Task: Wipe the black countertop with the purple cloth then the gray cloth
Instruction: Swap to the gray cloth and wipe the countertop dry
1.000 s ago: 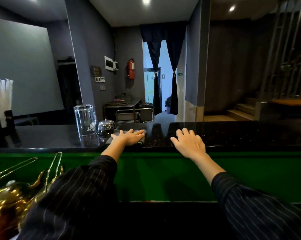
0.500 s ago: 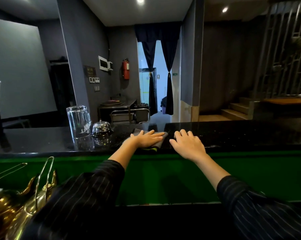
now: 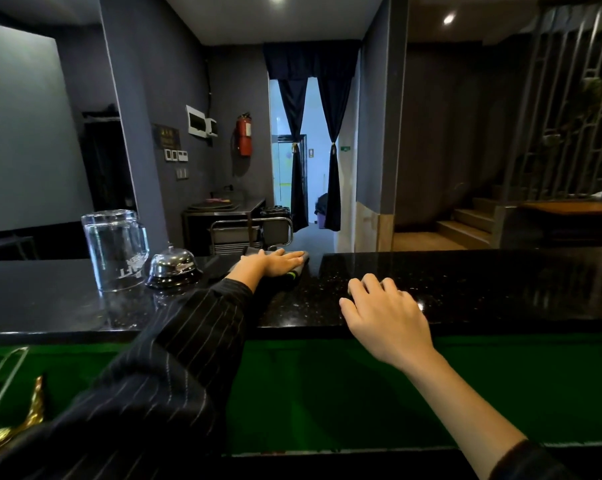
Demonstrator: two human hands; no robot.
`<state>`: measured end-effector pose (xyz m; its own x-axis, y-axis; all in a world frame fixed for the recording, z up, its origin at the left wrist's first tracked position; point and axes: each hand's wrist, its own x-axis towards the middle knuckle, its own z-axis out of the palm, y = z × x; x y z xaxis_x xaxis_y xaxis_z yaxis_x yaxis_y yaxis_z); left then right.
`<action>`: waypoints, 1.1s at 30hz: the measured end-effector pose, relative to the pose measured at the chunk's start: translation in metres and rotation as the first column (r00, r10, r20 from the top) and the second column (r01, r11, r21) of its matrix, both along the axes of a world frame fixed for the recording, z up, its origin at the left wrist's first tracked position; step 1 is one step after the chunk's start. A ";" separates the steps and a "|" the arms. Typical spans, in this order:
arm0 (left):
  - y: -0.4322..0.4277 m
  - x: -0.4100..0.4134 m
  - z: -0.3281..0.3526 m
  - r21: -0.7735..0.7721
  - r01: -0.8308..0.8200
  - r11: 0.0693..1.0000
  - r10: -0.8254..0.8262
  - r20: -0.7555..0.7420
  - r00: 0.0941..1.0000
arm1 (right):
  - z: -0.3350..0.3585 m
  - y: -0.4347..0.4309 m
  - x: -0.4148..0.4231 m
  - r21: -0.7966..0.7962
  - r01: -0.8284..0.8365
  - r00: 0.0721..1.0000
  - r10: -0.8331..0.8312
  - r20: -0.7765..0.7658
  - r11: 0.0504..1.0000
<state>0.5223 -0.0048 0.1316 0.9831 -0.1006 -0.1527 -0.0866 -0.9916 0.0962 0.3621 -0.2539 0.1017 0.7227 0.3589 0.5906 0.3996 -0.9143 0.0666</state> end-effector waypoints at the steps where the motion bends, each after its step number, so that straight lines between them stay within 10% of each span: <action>1: 0.003 0.015 -0.001 0.051 -0.008 0.999 0.009 -0.022 1.000 | -0.001 0.001 0.001 -0.001 0.005 1.000 -0.005 0.006 1.000; 9: -0.063 0.014 0.020 0.080 -0.158 0.984 0.156 0.029 0.987 | 0.001 0.001 0.001 0.018 0.007 1.000 -0.007 0.002 1.000; 21: -0.136 0.001 0.012 0.183 0.283 0.941 -0.293 0.026 0.956 | 0.007 -0.005 -0.004 -0.042 -0.005 0.998 0.002 -0.069 0.999; 33: -0.047 -0.059 0.004 0.009 -0.224 0.975 0.219 0.171 0.961 | 0.010 -0.006 -0.004 0.028 -0.028 0.979 0.033 -0.199 0.999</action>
<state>0.4634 -0.0515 0.1357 0.9921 0.1247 0.0168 0.1232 -0.9898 0.0709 0.3584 -0.2595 0.1118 0.8158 0.3697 0.4447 0.4304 -0.9017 -0.0399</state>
